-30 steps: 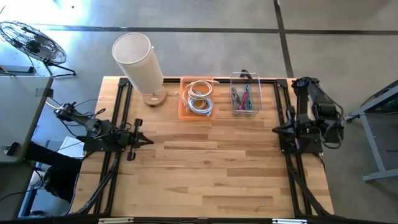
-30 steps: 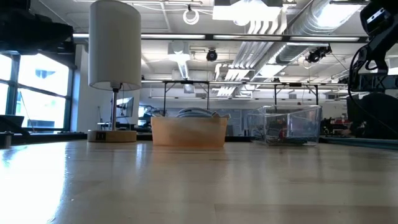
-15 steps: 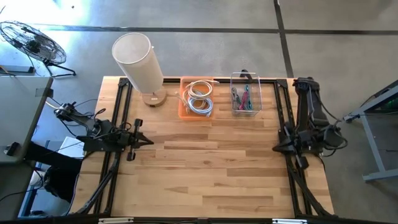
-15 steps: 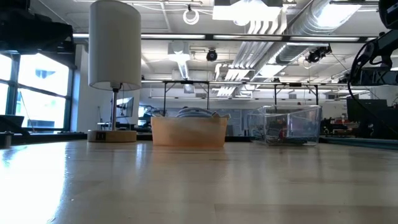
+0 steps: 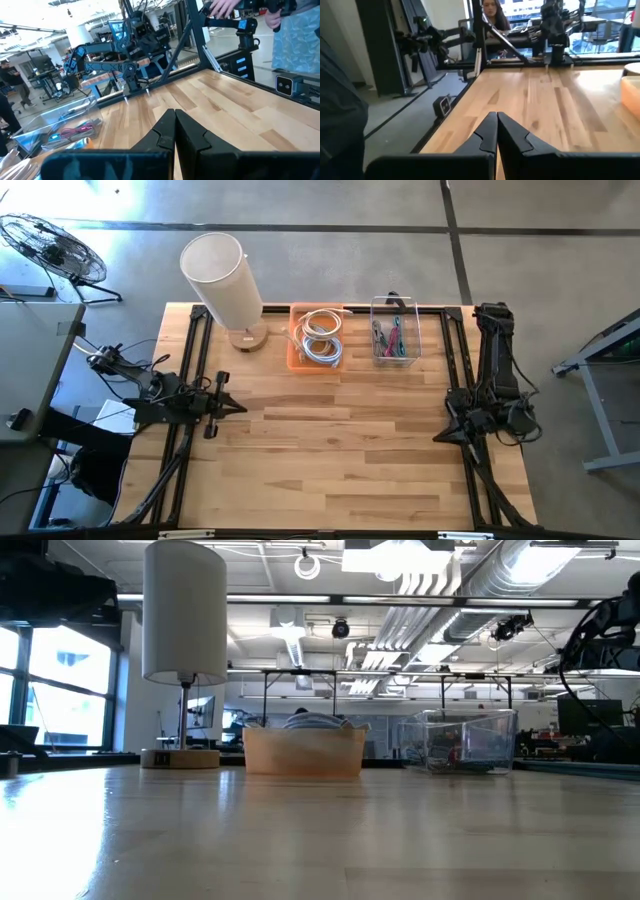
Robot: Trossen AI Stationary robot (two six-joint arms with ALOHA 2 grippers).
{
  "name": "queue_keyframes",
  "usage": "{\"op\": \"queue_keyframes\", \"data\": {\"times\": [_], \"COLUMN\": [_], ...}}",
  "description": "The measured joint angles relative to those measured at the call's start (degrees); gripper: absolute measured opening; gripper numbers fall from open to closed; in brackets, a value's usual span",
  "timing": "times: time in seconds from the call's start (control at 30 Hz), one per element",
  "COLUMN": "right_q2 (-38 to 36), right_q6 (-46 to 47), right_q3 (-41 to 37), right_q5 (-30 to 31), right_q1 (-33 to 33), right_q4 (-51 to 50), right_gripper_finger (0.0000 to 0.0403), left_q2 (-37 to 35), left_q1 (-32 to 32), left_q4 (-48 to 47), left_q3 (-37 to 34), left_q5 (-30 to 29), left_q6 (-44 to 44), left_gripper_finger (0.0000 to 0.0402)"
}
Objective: Pick & Place USB Port
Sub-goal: Return to Home Position
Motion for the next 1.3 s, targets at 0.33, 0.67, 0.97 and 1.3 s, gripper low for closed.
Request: {"op": "queue_keyframes", "data": {"times": [0.33,0.67,0.97,1.3], "right_q2": [-5.9,-6.8,-6.7,-9.7], "right_q6": [2.7,-10.9,-17.3,-23.7], "right_q3": [-7.6,-8.7,-8.7,-8.7], "right_q5": [-22.6,-49.8,-62.5,-68.3], "right_q1": [-15.3,-38.6,-57.1,-71.5], "right_q4": [0.8,3.8,1.3,-0.2], "right_gripper_finger": [0.0000,0.0000,0.0000,0.0000], "left_q2": [0.0,0.0,0.0,0.0], "left_q1": [0.0,0.0,0.0,0.0], "left_q4": [0.0,0.0,0.0,0.0], "left_q3": [0.0,0.0,0.0,0.0], "left_q5": [0.0,0.0,-0.1,-0.2], "left_q6": [0.0,0.0,0.0,0.0], "left_gripper_finger": [0.0001,0.0001,0.0002,0.0001]}}
